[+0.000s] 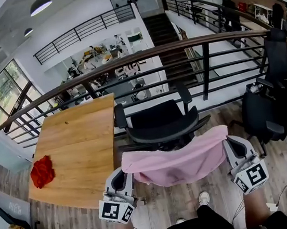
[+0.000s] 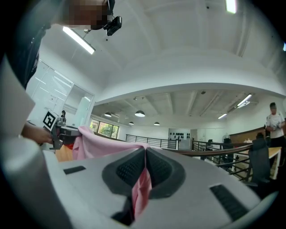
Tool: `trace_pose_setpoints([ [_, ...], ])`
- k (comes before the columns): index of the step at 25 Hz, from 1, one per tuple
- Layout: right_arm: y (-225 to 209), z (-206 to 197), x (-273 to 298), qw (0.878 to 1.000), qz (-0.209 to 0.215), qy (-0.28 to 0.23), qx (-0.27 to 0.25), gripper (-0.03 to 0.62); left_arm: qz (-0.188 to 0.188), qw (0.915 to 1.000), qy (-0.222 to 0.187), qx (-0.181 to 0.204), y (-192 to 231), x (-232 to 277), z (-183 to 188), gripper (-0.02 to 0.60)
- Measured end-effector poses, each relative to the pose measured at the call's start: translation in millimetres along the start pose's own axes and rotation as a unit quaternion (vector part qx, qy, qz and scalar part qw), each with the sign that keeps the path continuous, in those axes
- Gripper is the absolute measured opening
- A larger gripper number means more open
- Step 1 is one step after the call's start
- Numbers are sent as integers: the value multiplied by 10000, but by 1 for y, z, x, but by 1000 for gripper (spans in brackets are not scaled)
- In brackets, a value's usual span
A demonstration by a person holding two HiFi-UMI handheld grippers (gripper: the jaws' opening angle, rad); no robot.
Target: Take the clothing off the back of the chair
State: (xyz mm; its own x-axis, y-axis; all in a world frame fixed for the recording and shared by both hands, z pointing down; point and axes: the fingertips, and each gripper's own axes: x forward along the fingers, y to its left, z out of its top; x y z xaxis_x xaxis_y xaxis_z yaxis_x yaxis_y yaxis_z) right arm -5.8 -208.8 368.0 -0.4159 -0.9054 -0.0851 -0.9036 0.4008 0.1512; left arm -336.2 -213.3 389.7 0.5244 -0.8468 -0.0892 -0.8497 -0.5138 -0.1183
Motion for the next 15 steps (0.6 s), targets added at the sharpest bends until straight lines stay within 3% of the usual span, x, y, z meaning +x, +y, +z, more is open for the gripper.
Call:
trace_pose_setpoints([
  [10, 27, -35, -45, 9990, -129, 408, 126, 11, -140, 9988, 402, -250, -32, -36, -47, 43],
  [15, 49, -56, -58, 9970, -135, 706, -277, 11, -199, 9973, 610, -358, -47, -47, -68, 43],
])
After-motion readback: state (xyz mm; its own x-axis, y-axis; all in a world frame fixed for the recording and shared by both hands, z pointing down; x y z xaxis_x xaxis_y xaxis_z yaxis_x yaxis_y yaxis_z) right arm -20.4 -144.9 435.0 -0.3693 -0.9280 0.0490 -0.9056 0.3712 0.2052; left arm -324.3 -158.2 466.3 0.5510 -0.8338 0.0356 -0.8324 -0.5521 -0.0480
